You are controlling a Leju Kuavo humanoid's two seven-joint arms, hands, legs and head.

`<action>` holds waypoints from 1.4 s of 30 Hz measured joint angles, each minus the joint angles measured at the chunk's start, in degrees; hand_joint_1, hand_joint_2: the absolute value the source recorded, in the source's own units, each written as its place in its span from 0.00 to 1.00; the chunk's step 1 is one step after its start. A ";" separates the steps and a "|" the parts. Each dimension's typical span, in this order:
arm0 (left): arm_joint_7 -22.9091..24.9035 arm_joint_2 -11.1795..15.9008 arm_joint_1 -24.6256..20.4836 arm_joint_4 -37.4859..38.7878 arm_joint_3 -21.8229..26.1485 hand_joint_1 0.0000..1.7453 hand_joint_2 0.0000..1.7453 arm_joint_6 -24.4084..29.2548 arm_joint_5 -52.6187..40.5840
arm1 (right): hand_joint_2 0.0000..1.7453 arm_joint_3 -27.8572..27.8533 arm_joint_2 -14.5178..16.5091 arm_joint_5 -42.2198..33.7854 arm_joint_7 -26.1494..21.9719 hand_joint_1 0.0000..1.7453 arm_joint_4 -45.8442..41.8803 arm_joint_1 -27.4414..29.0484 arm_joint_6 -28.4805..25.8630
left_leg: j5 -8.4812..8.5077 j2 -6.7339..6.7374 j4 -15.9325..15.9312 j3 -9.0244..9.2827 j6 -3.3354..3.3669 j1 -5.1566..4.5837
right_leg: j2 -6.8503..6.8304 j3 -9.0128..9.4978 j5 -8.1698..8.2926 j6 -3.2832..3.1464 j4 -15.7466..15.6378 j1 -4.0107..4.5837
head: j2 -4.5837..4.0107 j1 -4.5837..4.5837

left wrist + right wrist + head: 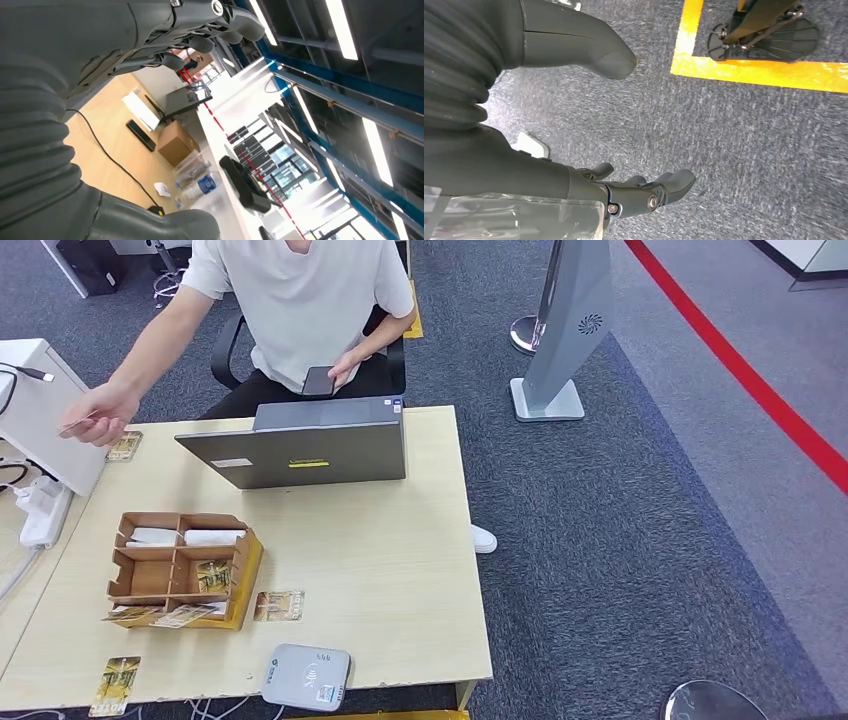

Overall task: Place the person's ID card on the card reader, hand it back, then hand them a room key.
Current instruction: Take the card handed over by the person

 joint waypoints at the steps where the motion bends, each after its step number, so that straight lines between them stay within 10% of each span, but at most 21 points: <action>1: 0.75 0.51 -0.39 0.00 -1.53 0.00 1.00 -0.35 -1.66 | 1.00 0.30 -0.04 -0.19 0.20 0.00 0.00 -0.01 0.09 | 0.00 -0.01 0.00 0.00 0.00 0.00 | 0.00 0.00 0.00 0.00 0.00 0.00 | 0.00 0.01; 30: 20.23 14.39 -14.99 6.27 -43.87 0.00 1.00 -13.54 -39.62 | 1.00 10.23 -1.37 -4.88 4.40 0.00 -0.15 -0.15 1.76 | 0.00 0.02 0.02 -0.01 0.00 0.00 | 0.02 0.00 0.04 0.02 0.00 0.00 | 0.00 0.01; 34: 23.03 16.43 -16.88 7.59 -49.31 0.97 1.00 -15.44 -44.68 | 1.00 11.88 -1.43 -5.57 4.79 0.00 -0.08 -0.23 1.84 | 0.00 0.01 0.03 -0.02 0.00 0.00 | 0.02 0.00 0.04 0.02 0.00 0.00 | 0.00 0.01; 42: 27.61 20.15 -19.36 9.38 -57.93 1.00 1.00 -19.11 -52.76 | 1.00 15.42 -1.43 -7.06 5.10 0.00 0.82 -0.54 1.68 | 0.00 0.01 0.02 -0.02 0.00 0.00 | 0.02 0.00 0.04 0.02 0.01 0.00 | 0.00 0.00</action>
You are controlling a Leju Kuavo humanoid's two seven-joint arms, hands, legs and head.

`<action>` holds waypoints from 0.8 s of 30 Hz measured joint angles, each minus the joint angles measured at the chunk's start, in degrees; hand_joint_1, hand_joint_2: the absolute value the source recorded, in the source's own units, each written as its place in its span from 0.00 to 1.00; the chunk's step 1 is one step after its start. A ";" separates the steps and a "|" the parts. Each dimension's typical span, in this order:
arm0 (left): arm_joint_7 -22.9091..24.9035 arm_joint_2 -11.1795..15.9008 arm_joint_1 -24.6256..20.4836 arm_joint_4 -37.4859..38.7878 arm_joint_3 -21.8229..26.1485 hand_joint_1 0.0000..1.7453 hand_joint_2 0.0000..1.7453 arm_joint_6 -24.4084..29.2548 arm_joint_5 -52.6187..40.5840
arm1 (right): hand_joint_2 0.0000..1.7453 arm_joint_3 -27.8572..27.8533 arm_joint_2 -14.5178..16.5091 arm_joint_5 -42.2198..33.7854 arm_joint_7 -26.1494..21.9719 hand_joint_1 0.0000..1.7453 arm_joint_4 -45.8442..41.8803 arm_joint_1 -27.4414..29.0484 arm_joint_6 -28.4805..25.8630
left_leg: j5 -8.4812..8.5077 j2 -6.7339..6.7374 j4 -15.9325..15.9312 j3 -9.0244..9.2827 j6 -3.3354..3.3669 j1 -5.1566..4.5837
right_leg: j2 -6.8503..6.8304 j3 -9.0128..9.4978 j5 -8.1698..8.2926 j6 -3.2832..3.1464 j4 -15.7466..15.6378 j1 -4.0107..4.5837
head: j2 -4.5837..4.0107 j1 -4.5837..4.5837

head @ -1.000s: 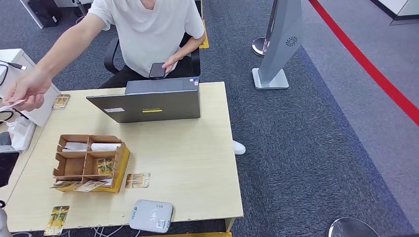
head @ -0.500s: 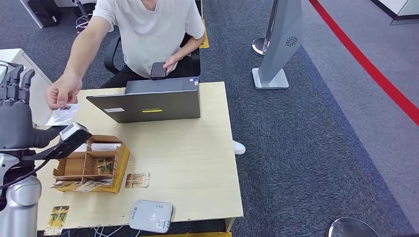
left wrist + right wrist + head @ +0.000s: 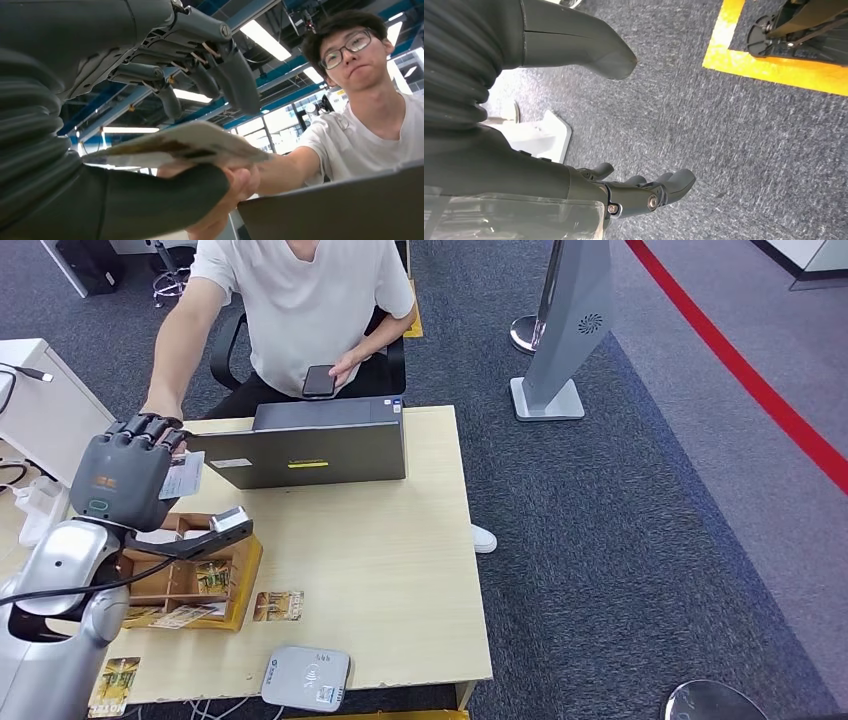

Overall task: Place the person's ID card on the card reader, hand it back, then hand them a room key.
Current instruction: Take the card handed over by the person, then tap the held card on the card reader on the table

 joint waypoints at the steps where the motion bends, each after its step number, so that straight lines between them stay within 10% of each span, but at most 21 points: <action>1: 0.22 0.29 -0.12 0.07 -0.51 1.00 1.00 -0.17 -0.40 | 1.00 0.34 0.00 -0.03 0.01 0.00 0.10 -0.01 -0.04 | 0.00 0.00 0.00 0.00 0.00 0.00 | 0.00 0.00 0.00 0.00 0.00 0.00 | 0.00 0.00; 24: 0.90 1.67 -0.33 0.45 -2.49 1.00 1.00 0.05 -1.01 | 1.00 3.69 0.00 -1.65 0.07 0.00 0.67 -0.15 -0.75 | 0.00 0.00 0.00 -0.01 0.00 0.00 | 0.00 0.00 0.00 0.00 0.00 0.00 | -0.01 0.00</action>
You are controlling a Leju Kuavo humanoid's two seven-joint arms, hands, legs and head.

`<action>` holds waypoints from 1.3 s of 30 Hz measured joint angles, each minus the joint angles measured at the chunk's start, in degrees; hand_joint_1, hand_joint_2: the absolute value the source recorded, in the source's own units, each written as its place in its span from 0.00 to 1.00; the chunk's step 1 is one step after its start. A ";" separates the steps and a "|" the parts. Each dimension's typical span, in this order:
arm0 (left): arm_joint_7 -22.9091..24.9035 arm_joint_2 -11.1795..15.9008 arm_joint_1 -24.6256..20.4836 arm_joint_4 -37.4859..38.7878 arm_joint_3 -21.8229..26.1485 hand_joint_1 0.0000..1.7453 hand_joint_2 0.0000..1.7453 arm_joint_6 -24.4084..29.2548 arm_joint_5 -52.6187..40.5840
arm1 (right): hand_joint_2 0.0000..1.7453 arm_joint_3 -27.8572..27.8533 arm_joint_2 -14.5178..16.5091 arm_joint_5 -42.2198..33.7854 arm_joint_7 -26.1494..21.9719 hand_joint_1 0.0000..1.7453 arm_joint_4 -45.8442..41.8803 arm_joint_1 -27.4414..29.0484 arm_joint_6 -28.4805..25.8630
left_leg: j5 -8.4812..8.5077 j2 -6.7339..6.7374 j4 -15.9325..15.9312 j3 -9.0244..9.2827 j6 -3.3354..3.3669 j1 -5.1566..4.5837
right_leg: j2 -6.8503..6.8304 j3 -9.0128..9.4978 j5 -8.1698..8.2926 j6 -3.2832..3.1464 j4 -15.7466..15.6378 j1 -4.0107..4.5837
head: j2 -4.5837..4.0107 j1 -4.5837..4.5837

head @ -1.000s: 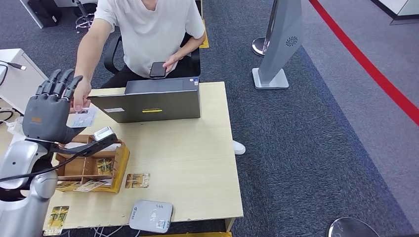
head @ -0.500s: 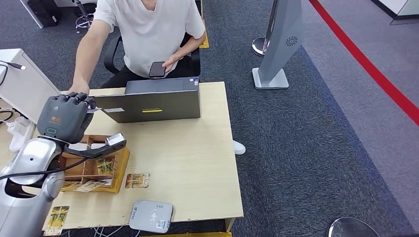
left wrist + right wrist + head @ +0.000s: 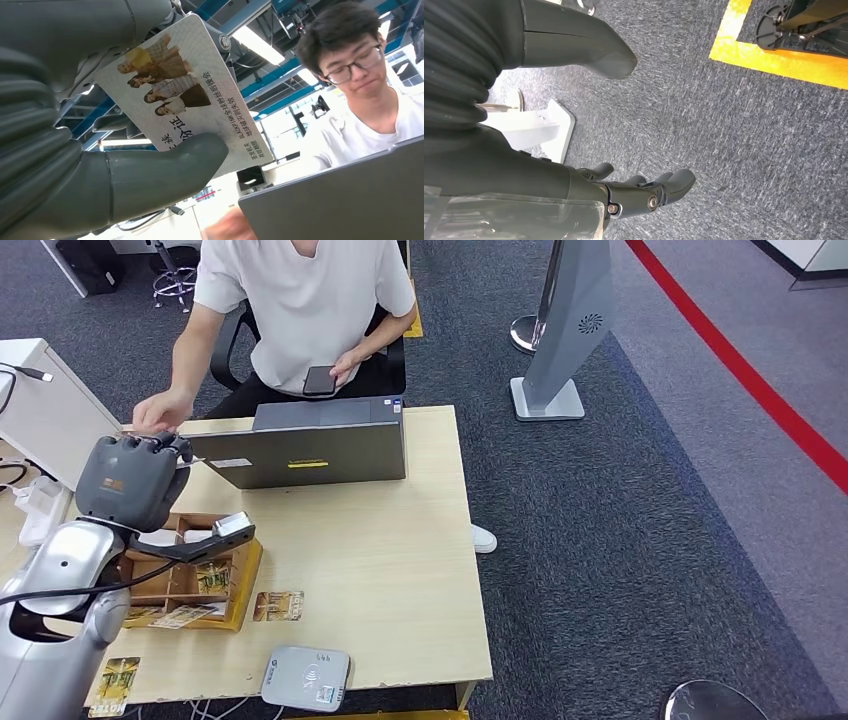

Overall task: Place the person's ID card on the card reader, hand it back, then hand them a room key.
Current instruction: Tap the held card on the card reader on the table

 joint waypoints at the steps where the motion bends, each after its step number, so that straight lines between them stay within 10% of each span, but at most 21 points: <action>1: 0.12 -0.26 0.27 -0.03 -0.07 1.00 1.00 0.09 -0.15 | 1.00 0.19 0.01 -0.33 0.04 0.00 0.00 0.00 -0.11 | 0.00 0.00 0.00 0.00 0.00 0.00 | 0.00 0.00 0.00 0.00 0.00 0.00 | 0.00 -0.01; 22: -1.74 -6.56 12.82 -12.72 -20.08 1.00 1.00 0.76 0.88 | 1.00 3.71 1.14 -6.83 0.57 0.00 0.00 0.08 -1.12 | -0.03 -0.03 -0.01 -0.04 0.02 -0.03 | -0.03 -0.01 -0.02 0.03 -0.02 -0.05 | 0.01 -0.01; 39: -0.28 -6.30 16.94 -13.98 -23.09 1.00 1.00 -2.15 2.39 | 1.00 5.03 1.29 -9.50 1.08 0.00 0.00 0.21 -1.09 | -0.03 -0.03 -0.01 -0.04 0.02 -0.04 | -0.04 0.00 -0.02 0.03 -0.01 -0.06 | 0.01 -0.01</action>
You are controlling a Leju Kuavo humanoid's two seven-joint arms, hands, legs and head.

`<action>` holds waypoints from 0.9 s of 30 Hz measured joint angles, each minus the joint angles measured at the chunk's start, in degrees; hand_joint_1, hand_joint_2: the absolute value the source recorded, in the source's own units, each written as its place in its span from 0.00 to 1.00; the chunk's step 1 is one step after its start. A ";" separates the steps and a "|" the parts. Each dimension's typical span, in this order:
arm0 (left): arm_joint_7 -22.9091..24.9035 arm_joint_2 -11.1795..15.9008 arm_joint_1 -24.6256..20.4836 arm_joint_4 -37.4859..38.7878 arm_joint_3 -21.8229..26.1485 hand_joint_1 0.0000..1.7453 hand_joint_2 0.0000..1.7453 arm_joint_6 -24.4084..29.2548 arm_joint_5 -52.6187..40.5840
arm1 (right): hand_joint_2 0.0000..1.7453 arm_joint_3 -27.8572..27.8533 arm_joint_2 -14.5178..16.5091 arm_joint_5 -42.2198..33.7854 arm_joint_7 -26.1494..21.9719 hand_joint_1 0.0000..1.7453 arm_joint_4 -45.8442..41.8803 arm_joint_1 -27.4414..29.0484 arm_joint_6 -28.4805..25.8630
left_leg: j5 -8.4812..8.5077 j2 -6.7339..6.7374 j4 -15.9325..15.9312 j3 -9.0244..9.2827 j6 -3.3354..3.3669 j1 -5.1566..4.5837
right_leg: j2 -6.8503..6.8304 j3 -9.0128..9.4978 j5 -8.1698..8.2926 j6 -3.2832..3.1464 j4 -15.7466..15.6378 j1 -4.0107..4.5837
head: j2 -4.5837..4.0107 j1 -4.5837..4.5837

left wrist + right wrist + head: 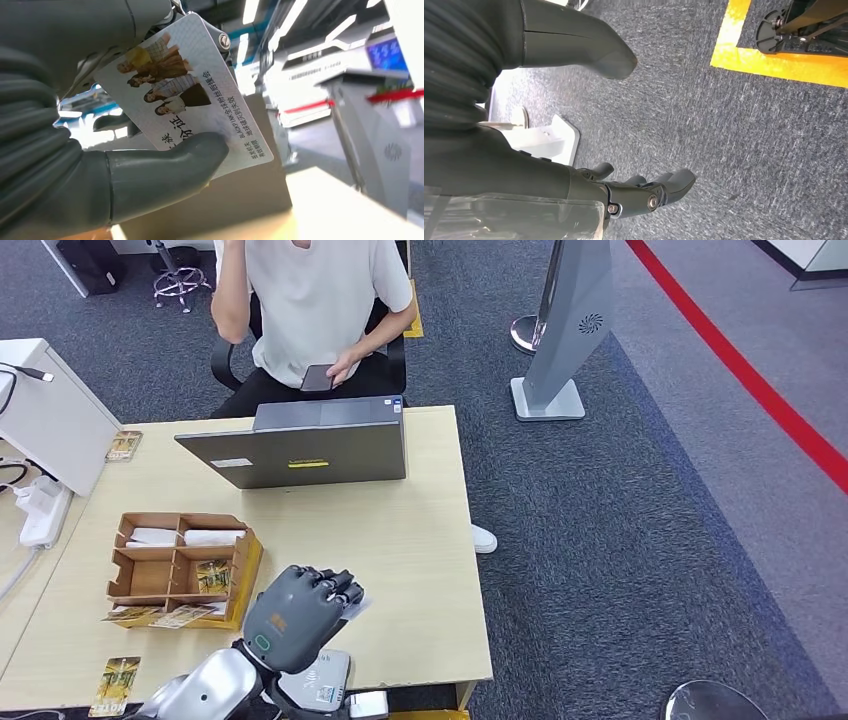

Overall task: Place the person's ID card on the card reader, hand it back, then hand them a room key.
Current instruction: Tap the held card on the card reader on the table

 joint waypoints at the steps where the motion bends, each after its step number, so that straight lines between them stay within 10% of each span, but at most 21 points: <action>1: 0.76 0.08 0.54 0.20 0.00 1.00 1.00 -0.76 -0.10 | 1.00 0.09 0.03 -0.34 0.10 0.00 0.00 0.00 -0.01 | 0.00 0.00 0.00 0.00 0.00 0.00 | 0.00 0.00 0.00 0.00 0.00 0.00 | -0.01 0.00; 27: 9.89 1.29 7.14 6.14 0.00 1.00 1.00 -10.45 -3.32 | 1.00 3.58 0.06 -5.43 1.26 0.00 0.01 0.04 -0.27 | 0.00 -0.01 -0.01 -0.01 0.00 0.01 | -0.02 0.00 0.00 0.00 0.00 0.01 | 0.00 0.01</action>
